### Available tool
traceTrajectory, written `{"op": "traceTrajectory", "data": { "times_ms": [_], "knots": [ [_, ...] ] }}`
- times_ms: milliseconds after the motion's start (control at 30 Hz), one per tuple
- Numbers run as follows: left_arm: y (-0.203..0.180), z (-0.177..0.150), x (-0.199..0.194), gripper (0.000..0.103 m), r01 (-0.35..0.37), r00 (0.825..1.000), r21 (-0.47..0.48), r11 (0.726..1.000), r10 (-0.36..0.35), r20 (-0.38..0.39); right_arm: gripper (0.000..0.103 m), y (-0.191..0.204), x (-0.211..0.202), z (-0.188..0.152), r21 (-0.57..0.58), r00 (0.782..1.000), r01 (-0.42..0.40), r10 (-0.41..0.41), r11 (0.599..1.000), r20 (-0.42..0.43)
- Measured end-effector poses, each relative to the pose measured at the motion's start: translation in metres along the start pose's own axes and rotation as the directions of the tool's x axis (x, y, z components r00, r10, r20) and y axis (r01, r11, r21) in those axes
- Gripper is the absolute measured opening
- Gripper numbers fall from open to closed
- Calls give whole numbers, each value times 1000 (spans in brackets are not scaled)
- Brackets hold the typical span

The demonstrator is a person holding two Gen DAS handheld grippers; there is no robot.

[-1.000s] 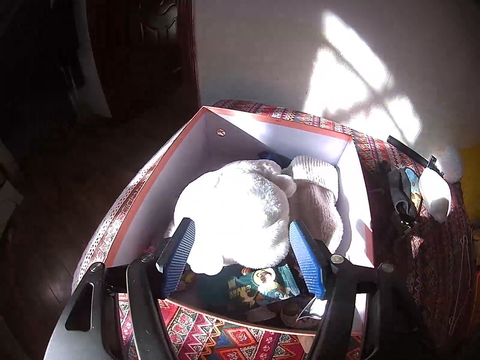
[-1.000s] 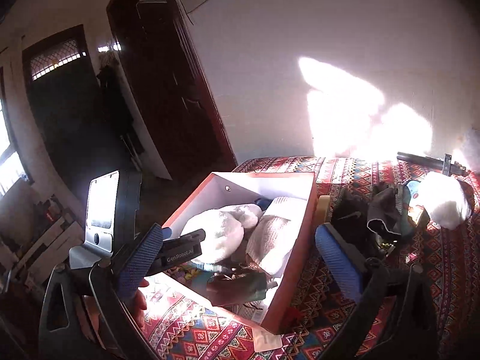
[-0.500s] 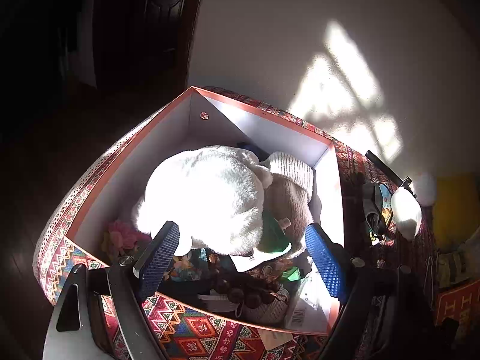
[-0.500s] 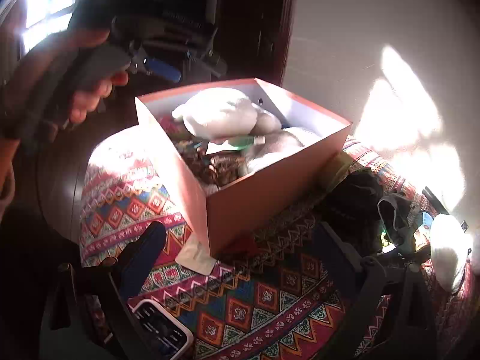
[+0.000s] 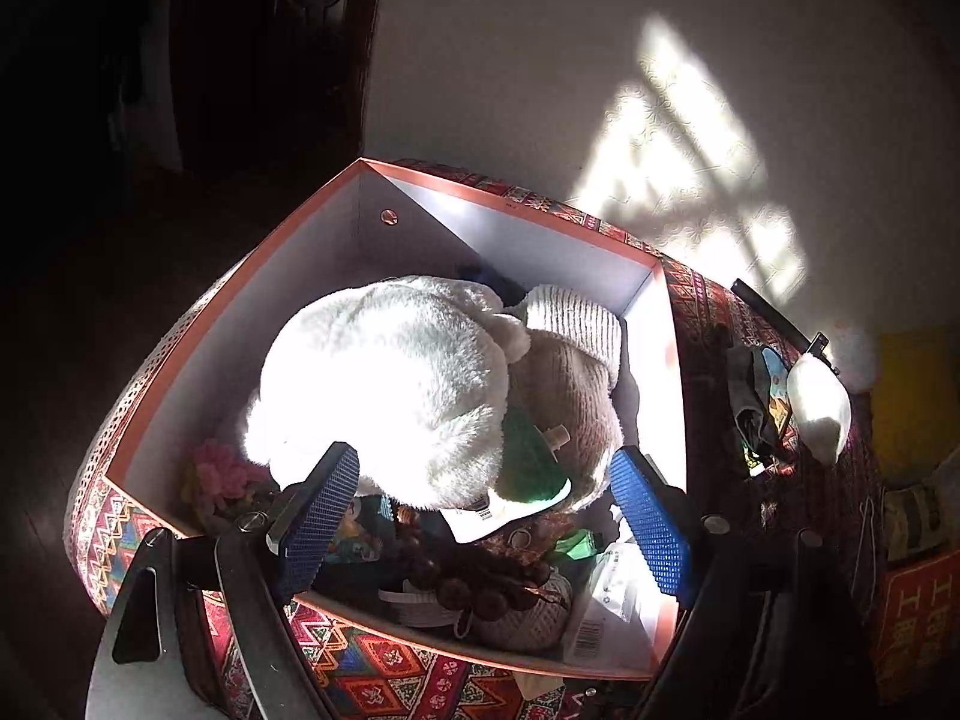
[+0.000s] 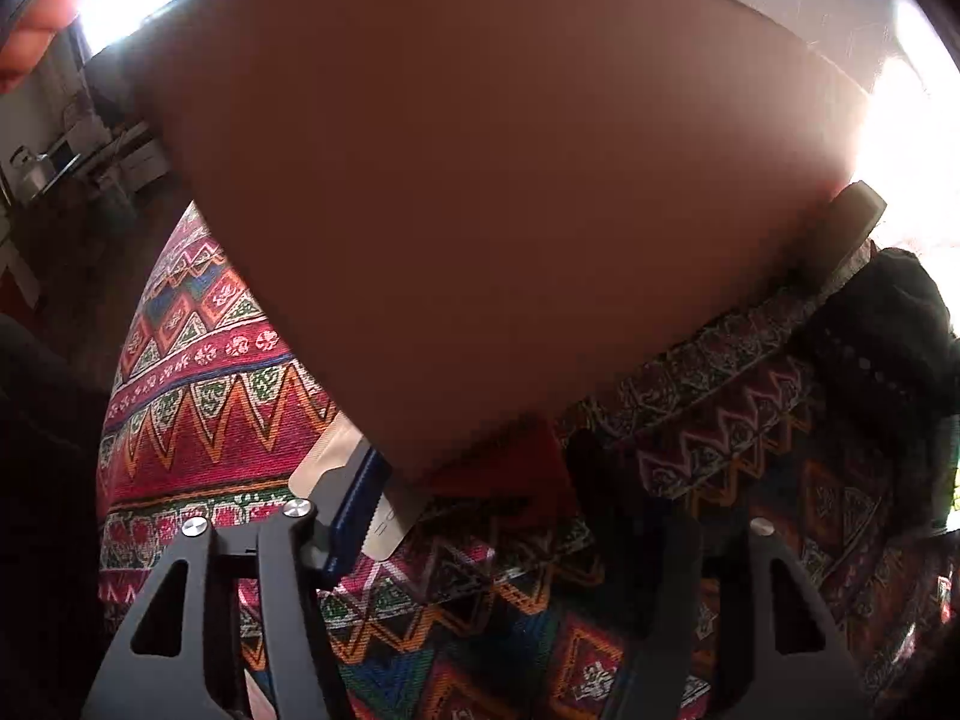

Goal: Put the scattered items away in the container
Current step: 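Grasp the red plastic cone with the right tool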

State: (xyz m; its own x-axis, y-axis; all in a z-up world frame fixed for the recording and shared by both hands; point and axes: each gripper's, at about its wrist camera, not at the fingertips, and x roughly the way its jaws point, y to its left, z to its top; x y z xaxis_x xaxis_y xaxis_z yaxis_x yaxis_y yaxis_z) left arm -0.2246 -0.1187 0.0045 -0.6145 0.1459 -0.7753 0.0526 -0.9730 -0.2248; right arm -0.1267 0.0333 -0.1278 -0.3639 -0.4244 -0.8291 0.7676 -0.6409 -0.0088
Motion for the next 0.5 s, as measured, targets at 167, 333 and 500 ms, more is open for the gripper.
{"op": "traceTrajectory", "data": {
  "times_ms": [167, 333, 500],
  "knots": [
    [-9, -3, 0, 86, 3, 1000, 11, 1000, -3, -3, 49, 17, -24, -24, -10, 997, 71, -71, 997, -32],
    [-36, -9, -12, 86, 58, 998, 91, 994, -61, 29, 49, -14, -82, -52, 224, 987, 132, -149, 966, 60],
    [-110, -33, -14, 86, 124, 989, 267, 956, -140, 40, 49, -79, -178, -111, 633, 909, 73, -312, 771, 275]
  ]
}}
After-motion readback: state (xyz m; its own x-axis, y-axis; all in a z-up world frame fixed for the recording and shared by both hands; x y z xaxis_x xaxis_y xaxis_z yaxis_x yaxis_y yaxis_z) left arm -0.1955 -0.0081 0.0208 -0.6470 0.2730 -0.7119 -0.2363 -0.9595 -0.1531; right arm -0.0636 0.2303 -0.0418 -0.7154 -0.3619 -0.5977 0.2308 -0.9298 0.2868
